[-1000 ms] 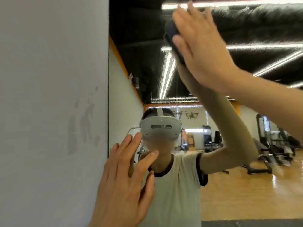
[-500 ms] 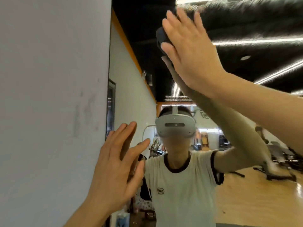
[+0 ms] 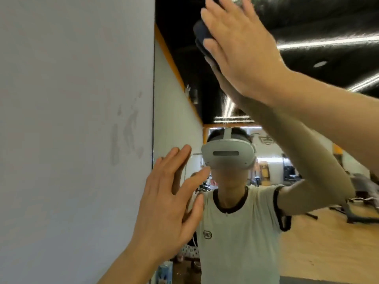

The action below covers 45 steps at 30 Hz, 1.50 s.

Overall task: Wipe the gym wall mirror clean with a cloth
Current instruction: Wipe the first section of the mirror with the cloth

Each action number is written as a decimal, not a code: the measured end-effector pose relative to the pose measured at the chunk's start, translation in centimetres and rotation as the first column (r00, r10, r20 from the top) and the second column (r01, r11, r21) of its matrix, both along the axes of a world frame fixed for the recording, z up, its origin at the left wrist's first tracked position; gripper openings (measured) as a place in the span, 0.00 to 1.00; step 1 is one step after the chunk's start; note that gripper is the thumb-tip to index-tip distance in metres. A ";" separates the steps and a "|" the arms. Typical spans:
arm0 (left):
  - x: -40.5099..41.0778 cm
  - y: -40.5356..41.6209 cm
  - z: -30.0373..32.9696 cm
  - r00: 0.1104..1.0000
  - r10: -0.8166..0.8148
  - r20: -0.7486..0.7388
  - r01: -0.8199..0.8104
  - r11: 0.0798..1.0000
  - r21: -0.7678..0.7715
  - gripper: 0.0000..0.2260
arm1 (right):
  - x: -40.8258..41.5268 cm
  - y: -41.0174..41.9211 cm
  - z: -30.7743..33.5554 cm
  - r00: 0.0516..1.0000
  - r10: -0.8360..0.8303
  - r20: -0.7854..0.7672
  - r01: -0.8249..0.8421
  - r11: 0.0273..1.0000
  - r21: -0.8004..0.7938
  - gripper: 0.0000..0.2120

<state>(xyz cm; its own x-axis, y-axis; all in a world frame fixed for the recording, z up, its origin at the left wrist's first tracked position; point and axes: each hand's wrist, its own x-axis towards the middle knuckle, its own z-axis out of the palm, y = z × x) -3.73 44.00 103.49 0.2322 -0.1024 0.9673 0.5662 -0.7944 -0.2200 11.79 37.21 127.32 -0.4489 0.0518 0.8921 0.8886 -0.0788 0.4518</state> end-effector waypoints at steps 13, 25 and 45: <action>-4.3 1.4 -2.2 0.997 0.055 -0.051 -0.053 0.997 0.048 0.27 | -0.4 -0.4 -6.4 0.982 -0.163 0.096 0.166 0.986 -0.025 0.26; -3.8 1.5 -2.8 0.991 0.135 -0.013 -0.134 0.989 0.056 0.26 | 0.0 -0.7 -20.0 0.920 -0.169 0.353 0.228 0.965 -0.132 0.22; -4.9 1.9 -4.4 0.965 0.251 0.070 -0.255 0.966 0.049 0.27 | -6.2 2.4 -11.8 0.978 -0.208 0.012 0.208 0.978 0.028 0.25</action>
